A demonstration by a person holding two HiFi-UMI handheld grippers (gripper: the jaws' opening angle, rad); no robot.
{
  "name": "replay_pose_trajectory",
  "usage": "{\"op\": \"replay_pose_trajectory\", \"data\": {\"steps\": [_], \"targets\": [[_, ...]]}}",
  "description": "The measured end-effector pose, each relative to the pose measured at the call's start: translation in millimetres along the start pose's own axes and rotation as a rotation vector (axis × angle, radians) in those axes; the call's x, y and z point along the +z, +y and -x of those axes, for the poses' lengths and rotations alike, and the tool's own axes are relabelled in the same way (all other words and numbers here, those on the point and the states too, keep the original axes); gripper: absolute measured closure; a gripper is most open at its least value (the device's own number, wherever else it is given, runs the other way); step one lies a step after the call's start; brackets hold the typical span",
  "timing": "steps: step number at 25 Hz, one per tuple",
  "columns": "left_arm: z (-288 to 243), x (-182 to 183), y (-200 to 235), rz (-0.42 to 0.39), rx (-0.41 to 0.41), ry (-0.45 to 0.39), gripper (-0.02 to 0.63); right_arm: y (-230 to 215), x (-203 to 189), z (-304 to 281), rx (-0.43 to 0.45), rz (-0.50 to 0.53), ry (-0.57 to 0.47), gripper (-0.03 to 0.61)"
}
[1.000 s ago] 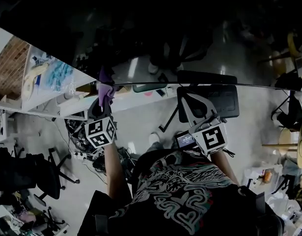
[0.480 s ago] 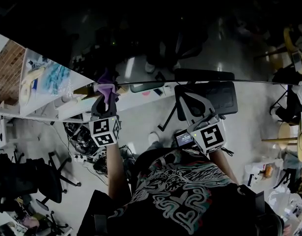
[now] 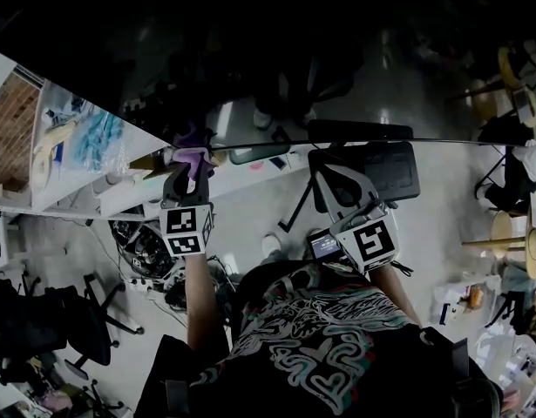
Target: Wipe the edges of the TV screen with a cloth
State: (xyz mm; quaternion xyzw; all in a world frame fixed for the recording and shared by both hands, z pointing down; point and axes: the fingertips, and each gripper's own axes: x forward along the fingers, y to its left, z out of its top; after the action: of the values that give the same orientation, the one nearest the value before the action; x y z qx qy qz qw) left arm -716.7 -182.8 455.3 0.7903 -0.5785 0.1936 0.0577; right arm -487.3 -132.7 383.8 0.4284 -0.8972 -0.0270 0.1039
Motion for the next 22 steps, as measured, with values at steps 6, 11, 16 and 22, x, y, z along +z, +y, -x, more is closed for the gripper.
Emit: {"op": "replay_pose_trajectory", "data": {"steps": [6,11,16,22], "targets": [[-1,4,-6,-0.019,-0.055,-0.011,0.543,8,-2,-6,-0.010,-0.024,0.036,0.545],[-1,8,-10,-0.019,-0.105,-0.020,0.543,17,0,-11,-0.016,-0.019,0.020,0.545],[-4,12,-17,-0.004,-0.159,-0.039,0.543,20,4,-16,-0.029,0.003,-0.006,0.545],[-4,11,-21,-0.023,-0.214,-0.045,0.543,29,3,-21,-0.050,0.018,-0.011,0.545]]}}
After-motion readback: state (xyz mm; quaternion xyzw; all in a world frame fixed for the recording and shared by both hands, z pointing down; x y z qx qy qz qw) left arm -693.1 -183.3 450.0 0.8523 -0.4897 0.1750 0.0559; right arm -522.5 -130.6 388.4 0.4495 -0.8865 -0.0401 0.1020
